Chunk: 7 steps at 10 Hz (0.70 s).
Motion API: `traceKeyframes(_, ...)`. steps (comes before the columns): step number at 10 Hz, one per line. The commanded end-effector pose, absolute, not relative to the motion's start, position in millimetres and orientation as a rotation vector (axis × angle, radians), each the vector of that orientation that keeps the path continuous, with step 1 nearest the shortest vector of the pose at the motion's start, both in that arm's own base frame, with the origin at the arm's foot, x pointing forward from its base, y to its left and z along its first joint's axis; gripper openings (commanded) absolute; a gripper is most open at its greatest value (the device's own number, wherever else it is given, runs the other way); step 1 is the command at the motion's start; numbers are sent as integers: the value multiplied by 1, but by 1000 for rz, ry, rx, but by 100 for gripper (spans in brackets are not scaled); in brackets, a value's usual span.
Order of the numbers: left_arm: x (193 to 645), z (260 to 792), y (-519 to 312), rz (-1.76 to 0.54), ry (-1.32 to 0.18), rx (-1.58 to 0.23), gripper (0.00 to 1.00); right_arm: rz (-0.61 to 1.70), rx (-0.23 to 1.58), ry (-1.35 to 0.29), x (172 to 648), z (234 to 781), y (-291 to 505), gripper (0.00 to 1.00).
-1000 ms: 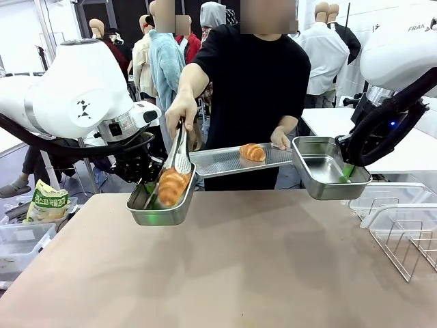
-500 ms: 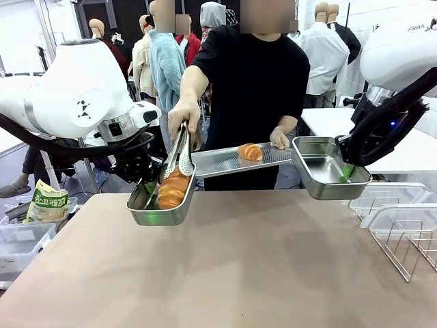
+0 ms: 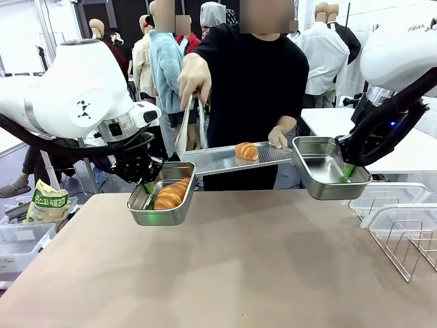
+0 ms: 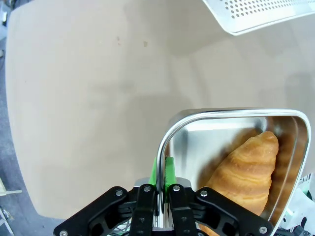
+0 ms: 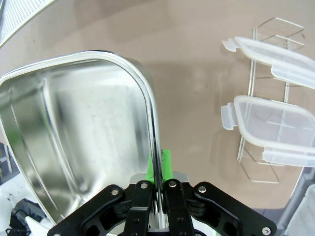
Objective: Place the bread in airtight containers.
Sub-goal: Once an object is inside an Airtight Container , place the container in the center of the table.
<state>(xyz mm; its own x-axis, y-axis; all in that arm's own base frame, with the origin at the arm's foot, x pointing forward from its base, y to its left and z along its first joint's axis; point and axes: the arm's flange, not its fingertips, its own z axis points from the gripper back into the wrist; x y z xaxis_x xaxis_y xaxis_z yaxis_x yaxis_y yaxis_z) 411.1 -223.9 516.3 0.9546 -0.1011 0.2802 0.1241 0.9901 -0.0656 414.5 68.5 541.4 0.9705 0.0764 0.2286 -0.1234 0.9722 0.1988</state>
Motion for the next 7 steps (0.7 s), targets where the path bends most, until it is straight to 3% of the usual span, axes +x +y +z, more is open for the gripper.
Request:
traceKeyframes(1, 412, 521, -224, -115, -282, -89, 0, 95, 219, -225, 414, 542, 68, 0)
traceKeyframes(7, 412, 521, -224, -115, -282, -89, 0, 95, 219, -225, 414, 542, 68, 0)
